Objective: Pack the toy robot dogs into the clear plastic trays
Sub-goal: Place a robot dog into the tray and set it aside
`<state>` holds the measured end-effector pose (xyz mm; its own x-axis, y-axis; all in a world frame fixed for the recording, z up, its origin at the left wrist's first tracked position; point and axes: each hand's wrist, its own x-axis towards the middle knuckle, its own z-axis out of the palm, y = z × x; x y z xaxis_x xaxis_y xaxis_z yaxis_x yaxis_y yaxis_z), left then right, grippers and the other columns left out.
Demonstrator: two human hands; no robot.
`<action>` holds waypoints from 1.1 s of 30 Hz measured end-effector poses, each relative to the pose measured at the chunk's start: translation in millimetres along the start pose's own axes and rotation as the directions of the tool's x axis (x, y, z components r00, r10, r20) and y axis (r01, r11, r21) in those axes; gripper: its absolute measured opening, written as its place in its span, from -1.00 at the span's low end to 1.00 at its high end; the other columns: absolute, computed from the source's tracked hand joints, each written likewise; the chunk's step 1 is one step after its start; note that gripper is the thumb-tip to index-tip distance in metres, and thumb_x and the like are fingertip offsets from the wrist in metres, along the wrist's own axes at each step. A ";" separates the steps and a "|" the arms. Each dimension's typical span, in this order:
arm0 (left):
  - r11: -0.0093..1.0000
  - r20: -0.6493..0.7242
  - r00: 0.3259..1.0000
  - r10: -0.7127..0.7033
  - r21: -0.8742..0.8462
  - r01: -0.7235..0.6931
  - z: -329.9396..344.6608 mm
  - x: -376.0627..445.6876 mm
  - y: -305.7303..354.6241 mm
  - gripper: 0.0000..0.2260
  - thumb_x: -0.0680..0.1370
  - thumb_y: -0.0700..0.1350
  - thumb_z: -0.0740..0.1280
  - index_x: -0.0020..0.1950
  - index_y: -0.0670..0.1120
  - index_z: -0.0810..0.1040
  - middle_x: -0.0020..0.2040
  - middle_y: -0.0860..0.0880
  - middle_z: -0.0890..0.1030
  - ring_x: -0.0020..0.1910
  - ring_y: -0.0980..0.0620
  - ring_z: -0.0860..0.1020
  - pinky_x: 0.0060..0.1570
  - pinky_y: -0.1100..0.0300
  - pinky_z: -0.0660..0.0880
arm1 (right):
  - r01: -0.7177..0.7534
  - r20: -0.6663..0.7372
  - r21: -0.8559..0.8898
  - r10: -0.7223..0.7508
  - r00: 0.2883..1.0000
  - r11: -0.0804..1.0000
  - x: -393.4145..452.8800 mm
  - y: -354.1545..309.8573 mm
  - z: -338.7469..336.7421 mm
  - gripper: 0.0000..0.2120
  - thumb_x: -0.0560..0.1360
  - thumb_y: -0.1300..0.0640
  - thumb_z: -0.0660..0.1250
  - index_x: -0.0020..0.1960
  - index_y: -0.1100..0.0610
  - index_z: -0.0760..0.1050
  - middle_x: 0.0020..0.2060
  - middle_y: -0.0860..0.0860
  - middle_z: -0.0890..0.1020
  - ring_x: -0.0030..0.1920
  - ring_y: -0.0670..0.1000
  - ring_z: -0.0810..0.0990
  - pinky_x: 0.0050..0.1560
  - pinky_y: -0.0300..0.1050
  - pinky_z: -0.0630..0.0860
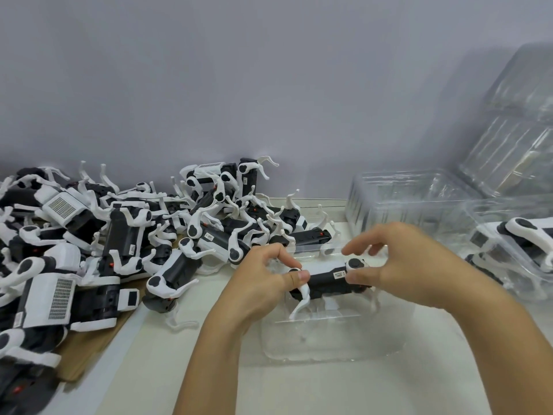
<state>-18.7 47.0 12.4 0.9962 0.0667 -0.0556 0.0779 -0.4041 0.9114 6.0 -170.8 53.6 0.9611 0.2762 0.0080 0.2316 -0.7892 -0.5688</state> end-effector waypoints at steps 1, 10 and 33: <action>1.000 0.000 1.000 -0.002 0.000 0.002 -0.1 -0.1 -0.3 -0.76 0.44 -0.06 0.54 -0.34 0.16 0.56 0.14 0.16 0.52 0.08 0.40 0.39 -0.11 0.39 0.28 | -0.011 0.005 -0.012 0.011 1.000 1.000 -1.0 1.1 -3.1 -0.80 0.36 -0.14 0.54 -0.04 -0.23 0.62 -0.09 -0.28 0.56 0.00 -0.34 0.48 -0.24 -0.42 0.30; 1.000 0.011 1.000 -0.008 -0.014 0.008 -0.8 -0.2 -1.6 -0.78 0.45 -0.05 0.52 -0.32 0.16 0.56 0.17 0.15 0.51 0.18 0.21 0.43 0.00 0.20 0.30 | -0.022 -0.017 0.022 0.023 1.000 1.000 -3.0 2.6 -8.0 -0.92 0.39 -0.18 0.49 -0.19 -0.21 0.68 -0.21 -0.25 0.61 -0.11 -0.34 0.53 -0.28 -0.42 0.32; 0.999 -0.007 0.999 -0.039 0.018 0.039 4.2 2.5 -0.7 -0.88 0.48 0.01 0.49 -0.12 0.03 0.60 0.27 0.07 0.51 0.25 0.14 0.42 -0.09 0.45 0.22 | -0.108 -0.076 -0.006 0.107 0.991 0.994 3.6 8.8 3.8 -0.90 0.39 -0.15 0.52 -0.24 -0.19 0.64 -0.14 -0.23 0.50 -0.15 -0.30 0.43 -0.27 -0.39 0.25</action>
<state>-16.0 43.7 9.9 0.9921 0.0889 -0.0882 0.1175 -0.4175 0.9010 10.9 -174.7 45.5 0.9890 0.1474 0.0095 0.1272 -0.8174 -0.5618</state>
